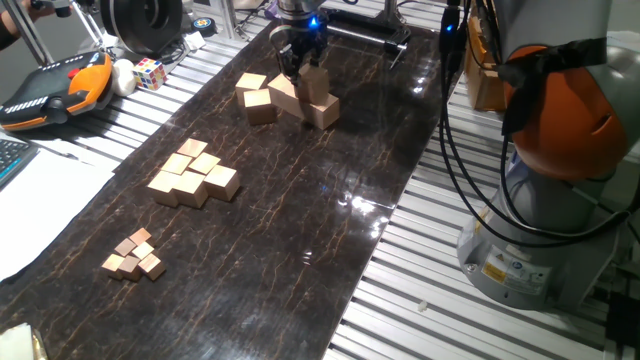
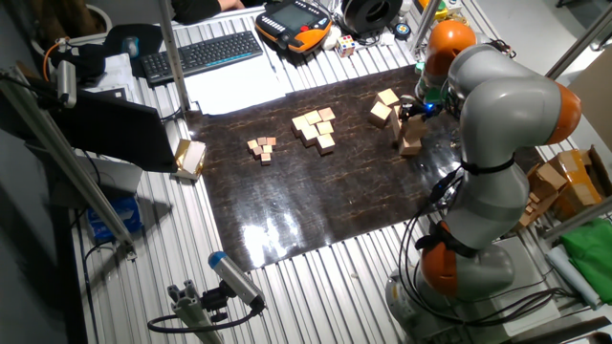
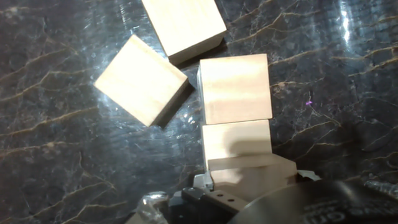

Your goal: Stack the blocks into a pyramid shape

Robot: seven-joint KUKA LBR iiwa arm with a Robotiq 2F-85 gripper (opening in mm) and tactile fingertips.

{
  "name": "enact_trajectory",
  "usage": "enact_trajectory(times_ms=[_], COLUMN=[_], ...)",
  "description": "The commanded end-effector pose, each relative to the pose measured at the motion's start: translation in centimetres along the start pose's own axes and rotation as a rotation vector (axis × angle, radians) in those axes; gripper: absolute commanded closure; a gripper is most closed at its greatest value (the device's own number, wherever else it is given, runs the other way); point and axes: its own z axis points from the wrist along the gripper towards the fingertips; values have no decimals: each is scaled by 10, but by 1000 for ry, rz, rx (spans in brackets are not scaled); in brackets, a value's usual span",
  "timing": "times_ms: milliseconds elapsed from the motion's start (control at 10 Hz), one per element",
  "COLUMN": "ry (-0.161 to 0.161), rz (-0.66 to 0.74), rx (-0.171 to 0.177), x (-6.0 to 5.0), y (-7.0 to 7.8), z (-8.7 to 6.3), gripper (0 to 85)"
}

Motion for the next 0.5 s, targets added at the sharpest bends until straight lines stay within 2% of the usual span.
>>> enact_trajectory(times_ms=[0, 100, 200, 400], ry=[-2, -2, 7, 5], rz=[2, -4, -6, -4], rx=[-1, -2, -10, -2], x=[0, 0, 0, 0], y=[0, 0, 0, 0], z=[0, 0, 0, 0], gripper=[160, 213, 223, 183])
